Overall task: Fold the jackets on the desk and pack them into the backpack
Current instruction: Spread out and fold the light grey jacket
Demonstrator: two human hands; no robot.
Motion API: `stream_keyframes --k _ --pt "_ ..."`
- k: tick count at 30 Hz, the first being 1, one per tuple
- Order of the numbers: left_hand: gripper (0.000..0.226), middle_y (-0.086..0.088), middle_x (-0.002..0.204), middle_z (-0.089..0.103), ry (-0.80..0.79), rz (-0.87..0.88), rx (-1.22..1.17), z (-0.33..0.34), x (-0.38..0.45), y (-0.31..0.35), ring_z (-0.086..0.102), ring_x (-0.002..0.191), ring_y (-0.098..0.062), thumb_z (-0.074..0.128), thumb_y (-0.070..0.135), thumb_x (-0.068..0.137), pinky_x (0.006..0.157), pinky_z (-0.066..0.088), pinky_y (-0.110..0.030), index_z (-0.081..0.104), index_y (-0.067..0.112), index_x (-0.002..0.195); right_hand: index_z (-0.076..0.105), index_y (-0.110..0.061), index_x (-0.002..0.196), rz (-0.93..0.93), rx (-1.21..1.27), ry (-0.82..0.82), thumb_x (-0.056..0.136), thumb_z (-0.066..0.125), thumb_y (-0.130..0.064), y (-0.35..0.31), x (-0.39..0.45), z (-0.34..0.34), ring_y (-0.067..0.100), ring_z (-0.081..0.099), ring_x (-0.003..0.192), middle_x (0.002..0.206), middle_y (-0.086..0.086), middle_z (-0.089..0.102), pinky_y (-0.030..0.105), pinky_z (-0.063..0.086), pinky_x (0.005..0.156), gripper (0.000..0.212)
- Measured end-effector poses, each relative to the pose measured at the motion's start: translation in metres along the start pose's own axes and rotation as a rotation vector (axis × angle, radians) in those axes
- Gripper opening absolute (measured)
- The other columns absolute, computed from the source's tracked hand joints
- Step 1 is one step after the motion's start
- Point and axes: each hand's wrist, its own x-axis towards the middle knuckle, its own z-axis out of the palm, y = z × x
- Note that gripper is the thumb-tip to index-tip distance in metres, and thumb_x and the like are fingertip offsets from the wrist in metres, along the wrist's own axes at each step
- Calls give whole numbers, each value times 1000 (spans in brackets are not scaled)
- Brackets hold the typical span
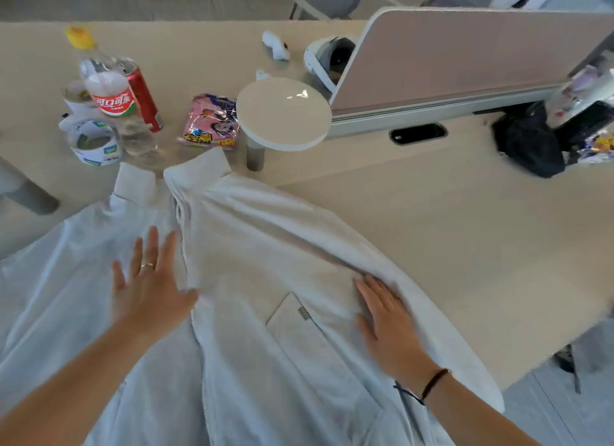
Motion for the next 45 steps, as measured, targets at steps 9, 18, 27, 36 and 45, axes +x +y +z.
stream_keyframes --k 9,18,27,36,45 --pt "83 6 163 -25 -258 72 -93 38 -138 194 -16 153 -19 35 64 98 126 1 -41 -5 26 160 44 -24 139 376 140 14 95 57 -49 110 -76 -34 26 51 123 136 3 51 40 44 104 53" --pt "82 9 164 -25 -302 -17 -103 37 -179 294 -18 152 -17 38 60 100 125 9 -45 -9 30 159 52 -37 117 219 106 -401 87 45 -64 191 -38 -60 20 56 112 117 -6 55 34 47 86 41" --pt "78 10 166 -16 -244 -8 -147 26 -186 303 -12 153 -14 42 54 101 124 13 -39 -5 33 159 40 -26 66 195 209 -419 101 45 -18 202 -19 -85 13 45 60 65 -7 43 22 33 51 36" --pt "77 13 165 -17 -199 128 -279 39 -166 340 -11 153 -12 45 51 100 124 12 -38 -2 35 159 55 -15 124 364 43 259 97 49 -25 250 54 -236 39 56 110 121 16 59 44 44 92 29" --pt "75 7 167 -14 -309 67 -68 71 -133 370 -11 154 -18 26 64 100 126 1 -39 -3 30 160 2 -46 157 33 -284 -325 101 27 -63 313 19 -161 19 -5 155 167 -11 -9 52 0 122 63"
